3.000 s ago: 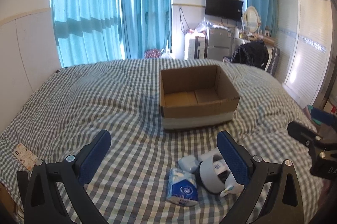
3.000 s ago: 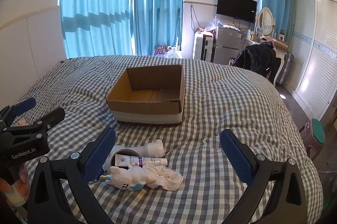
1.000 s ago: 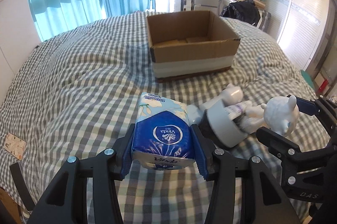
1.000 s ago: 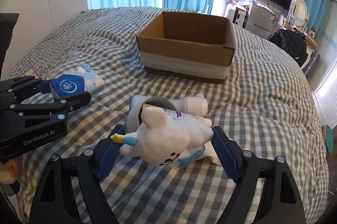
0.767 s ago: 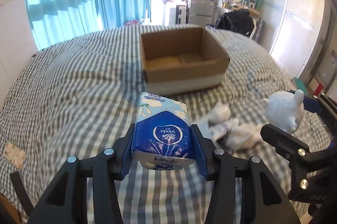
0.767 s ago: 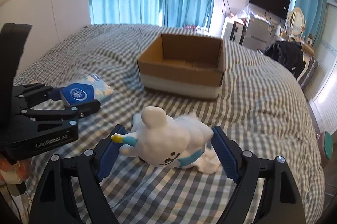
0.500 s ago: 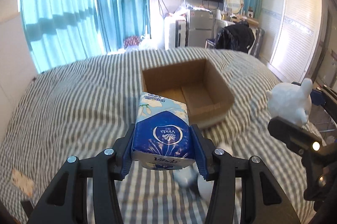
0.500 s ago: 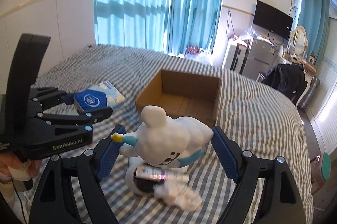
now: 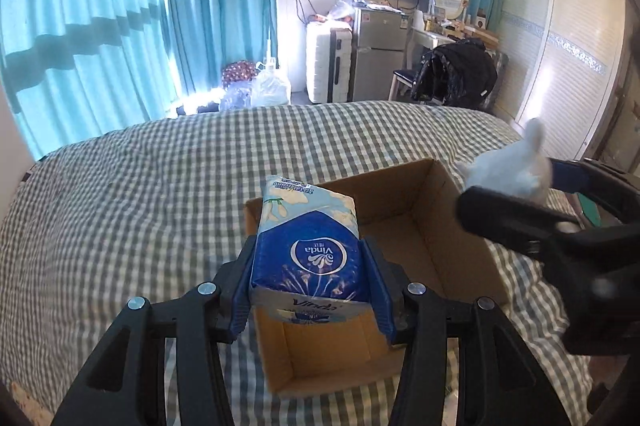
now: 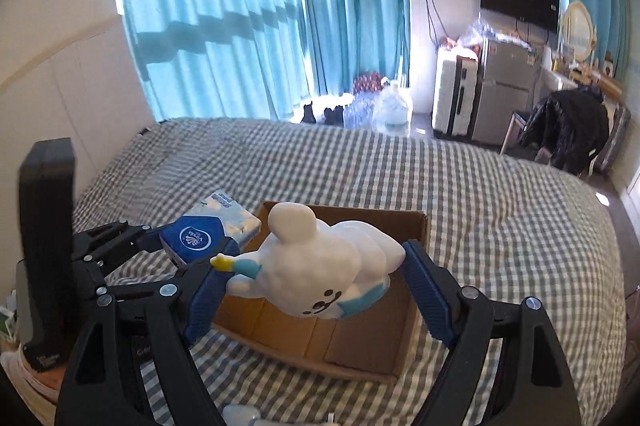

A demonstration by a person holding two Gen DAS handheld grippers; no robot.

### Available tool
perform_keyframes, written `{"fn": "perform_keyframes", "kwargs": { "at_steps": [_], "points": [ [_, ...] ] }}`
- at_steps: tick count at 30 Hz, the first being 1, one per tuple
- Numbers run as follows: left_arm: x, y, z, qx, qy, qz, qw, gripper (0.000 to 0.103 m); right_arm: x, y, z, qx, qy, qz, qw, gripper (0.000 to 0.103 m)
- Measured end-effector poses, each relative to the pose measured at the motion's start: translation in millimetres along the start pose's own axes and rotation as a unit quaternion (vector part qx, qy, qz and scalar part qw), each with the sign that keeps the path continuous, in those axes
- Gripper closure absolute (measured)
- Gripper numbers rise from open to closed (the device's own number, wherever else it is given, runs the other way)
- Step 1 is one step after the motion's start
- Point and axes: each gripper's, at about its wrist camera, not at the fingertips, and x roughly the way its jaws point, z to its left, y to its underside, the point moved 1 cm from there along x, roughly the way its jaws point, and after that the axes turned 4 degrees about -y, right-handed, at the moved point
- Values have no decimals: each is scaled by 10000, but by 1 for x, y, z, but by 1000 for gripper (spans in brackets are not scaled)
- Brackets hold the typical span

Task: Organize objects
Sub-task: 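Carry tissue pack and plush toy into the box and open both tools, then grasp the white tape roll with the left tool while the right tool grasps the white cloth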

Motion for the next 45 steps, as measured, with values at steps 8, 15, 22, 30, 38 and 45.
{"fn": "perform_keyframes", "kwargs": {
  "at_steps": [8,15,22,30,38,45],
  "points": [
    [63,10,-13,152,177,319,9992,53,75,13,-34,284,128,548,9980,20],
    [68,19,-23,161,318,353,9987,36,79,25,-39,430,-39,508,9978,20],
    [21,9,-12,-288,220,253,9990,15,18,13,-33,461,-97,125,9988,9],
    [-115,-12,-13,-239,-10,-558,9982,7,-123,-10,-3,103,-5,-581,9983,9],
    [-202,17,-16,-146,-232,-856,9959,1,-234,4,34,-486,-20,-1018,9936,6],
    [-220,91,-24,-230,-130,-886,9957,1,-237,87,45,-925,-27,-648,9936,6]
  ]
}}
